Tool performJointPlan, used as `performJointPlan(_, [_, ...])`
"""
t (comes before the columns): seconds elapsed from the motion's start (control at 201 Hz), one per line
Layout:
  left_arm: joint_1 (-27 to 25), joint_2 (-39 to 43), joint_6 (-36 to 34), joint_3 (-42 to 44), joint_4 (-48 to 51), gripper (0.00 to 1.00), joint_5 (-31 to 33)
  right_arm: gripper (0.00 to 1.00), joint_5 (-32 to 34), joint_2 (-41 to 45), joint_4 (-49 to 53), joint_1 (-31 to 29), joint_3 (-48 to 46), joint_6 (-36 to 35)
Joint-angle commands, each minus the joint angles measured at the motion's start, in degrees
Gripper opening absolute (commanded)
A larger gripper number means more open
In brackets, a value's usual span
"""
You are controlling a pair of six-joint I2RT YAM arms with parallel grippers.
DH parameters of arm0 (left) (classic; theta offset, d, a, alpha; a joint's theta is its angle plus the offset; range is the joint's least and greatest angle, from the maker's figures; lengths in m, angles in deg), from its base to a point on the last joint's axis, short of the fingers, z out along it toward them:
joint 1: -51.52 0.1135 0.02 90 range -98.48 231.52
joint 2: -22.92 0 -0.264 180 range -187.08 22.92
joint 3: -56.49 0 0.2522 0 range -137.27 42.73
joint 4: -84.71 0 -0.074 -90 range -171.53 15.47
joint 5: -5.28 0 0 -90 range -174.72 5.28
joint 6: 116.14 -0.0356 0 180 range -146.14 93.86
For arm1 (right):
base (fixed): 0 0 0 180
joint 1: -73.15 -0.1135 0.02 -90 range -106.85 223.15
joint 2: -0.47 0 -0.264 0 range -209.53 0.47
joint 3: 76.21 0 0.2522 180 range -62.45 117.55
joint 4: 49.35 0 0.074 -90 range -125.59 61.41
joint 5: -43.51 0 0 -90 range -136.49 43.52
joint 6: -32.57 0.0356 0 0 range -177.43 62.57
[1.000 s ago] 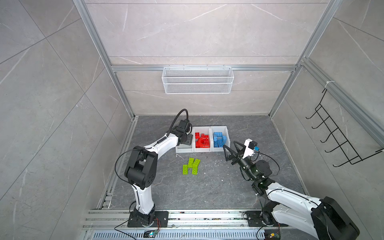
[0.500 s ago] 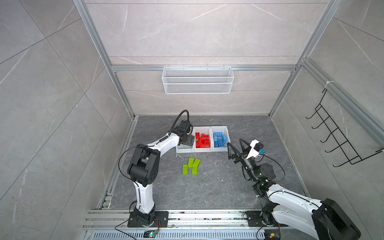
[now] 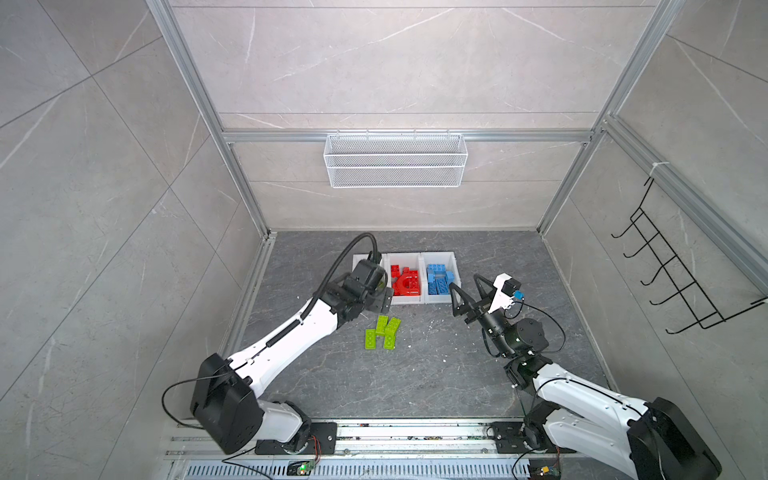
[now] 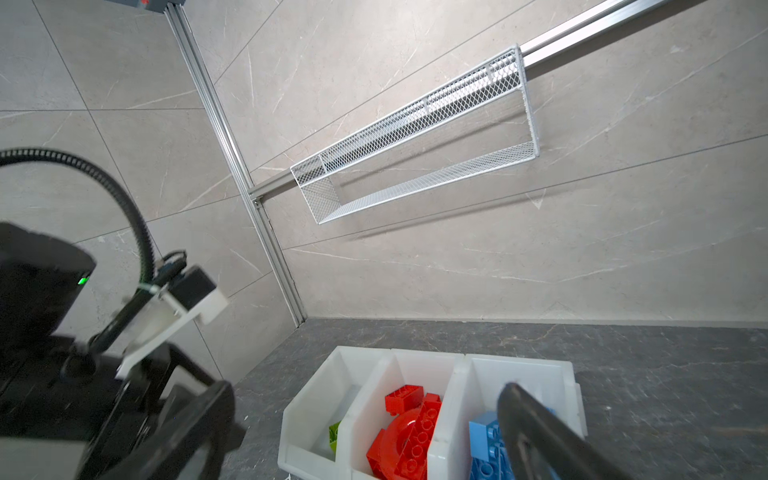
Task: Sort the legos into containers by color
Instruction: 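Move the left gripper back down to the remaining lime-green bricks, then align the left gripper over the upside-down lime-green 2x3 brick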
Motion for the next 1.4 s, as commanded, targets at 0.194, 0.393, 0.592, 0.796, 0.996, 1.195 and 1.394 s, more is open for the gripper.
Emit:
performJointPlan(0.194, [-5.2, 2.0, 13.0, 12.4, 0.4, 0.85, 1.3, 1.0, -1.3, -3.1, -3.4, 0.2, 1.1, 2.1])
performJointPlan(0.393, [-6.3, -4.0, 14.4, 13.1, -2.1, 0.82, 2.4, 1.0, -0.8, -2.3, -2.8, 0.2, 0.8, 2.0])
performJointPlan(0.592, [-6.3, -9.0, 13.5, 13.1, -6.0, 0.8, 1.3, 1.0, 0.0, -2.2, -2.0, 0.1, 0.8, 1.3])
performJointPlan(0.796, [-5.1, -12.4, 13.1, 13.5, -8.0, 0.77, 1.7, 1.0, 0.6, -2.1, -1.5, 0.1, 0.7, 0.6])
performJointPlan(0.996, [-2.6, -12.0, 13.3, 16.2, -12.0, 0.73, -0.4, 1.0, 0.9, -2.4, -1.5, 0.2, 0.6, 0.4])
performJointPlan(1.195, [-2.6, -14.1, 12.0, 14.9, -12.2, 0.67, -2.1, 1.0, 1.0, -2.8, -1.6, 0.2, 0.8, 0.4])
performJointPlan(1.394, [-2.6, -14.5, 10.4, 15.1, -13.0, 0.67, -1.7, 1.0, 1.2, -2.9, -1.6, 0.2, 0.8, 0.4])
